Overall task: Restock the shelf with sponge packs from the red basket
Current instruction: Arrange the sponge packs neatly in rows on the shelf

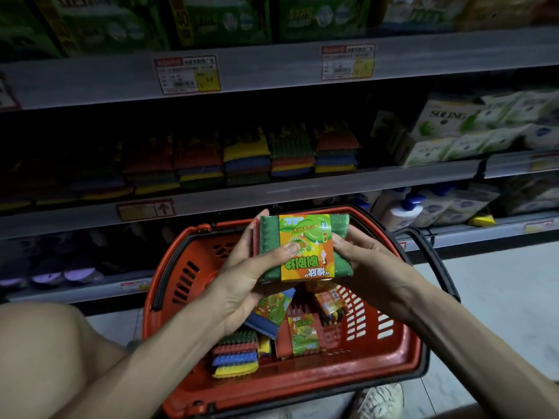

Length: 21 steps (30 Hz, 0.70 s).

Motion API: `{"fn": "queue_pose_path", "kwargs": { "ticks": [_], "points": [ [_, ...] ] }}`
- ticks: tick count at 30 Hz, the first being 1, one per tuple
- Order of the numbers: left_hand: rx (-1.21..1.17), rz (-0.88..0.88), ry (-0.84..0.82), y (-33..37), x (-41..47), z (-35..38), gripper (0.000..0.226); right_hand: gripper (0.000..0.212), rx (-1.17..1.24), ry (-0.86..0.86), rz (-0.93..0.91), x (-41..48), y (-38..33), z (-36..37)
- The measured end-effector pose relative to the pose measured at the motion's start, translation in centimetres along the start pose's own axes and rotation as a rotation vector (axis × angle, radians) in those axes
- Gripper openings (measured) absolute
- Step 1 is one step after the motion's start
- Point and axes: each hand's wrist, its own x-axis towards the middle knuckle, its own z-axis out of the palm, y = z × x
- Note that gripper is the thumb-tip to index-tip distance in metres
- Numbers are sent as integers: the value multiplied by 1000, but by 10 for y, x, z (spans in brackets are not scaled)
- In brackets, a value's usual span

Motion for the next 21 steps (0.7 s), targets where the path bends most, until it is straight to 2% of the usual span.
{"fn": "queue_pose_path", "kwargs": {
  "ticks": [3, 8, 12, 14, 17, 21],
  "points": [
    [7, -14, 5, -2, 1, 1, 68, 49, 26, 5, 16, 2, 2, 0],
    [48, -48, 30, -4, 4, 5, 60, 39, -23, 33, 24, -1, 0, 1],
    [67, -10, 30, -3, 3, 10, 51, 46, -48, 16, 45, -1, 0, 0],
    [96, 23, 50, -4, 3, 13, 60, 45, -53, 47, 3, -3, -1, 6],
    [179, 72, 113, -10, 7, 20, 93, 39, -109, 112, -65, -7, 6, 15],
    [141, 21, 94, -9, 11, 24, 91, 41, -64, 147, -66, -8, 1, 14]
  ]
}}
